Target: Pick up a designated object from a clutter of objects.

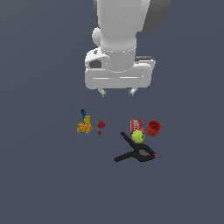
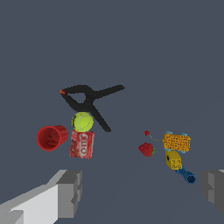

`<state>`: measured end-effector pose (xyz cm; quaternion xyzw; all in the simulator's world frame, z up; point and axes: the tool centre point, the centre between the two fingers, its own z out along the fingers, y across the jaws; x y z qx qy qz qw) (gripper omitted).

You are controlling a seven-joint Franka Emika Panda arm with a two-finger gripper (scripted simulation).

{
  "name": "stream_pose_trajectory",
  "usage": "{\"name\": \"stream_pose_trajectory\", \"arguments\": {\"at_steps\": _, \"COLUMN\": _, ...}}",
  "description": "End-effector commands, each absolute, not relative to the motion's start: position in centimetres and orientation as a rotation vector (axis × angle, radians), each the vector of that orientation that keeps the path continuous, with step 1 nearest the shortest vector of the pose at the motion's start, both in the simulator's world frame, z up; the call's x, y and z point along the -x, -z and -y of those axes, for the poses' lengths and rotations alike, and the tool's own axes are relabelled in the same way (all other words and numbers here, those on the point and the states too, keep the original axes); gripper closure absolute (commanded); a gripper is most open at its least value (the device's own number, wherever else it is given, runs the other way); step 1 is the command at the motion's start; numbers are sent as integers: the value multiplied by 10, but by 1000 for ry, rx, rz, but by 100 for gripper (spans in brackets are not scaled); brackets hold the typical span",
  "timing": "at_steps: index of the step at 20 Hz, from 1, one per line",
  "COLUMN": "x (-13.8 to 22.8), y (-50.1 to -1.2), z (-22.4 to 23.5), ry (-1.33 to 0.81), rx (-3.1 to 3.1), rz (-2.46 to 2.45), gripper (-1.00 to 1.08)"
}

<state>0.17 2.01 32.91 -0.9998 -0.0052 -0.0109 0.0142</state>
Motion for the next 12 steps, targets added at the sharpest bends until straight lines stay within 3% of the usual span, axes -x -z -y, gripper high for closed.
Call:
{"name": "stream_pose_trajectory", "arguments": {"at_steps": 1, "x": -2, "y": -329, "z": -20, "ry": 34, "rx": 3113, "rz": 16, "gripper": -92}}
{"name": "stream_pose_trajectory", "arguments": {"at_steps": 12, "x": -9, "y": -338, "z": -6, "ry": 74, "rx": 3113, "rz": 37, "gripper": -92}}
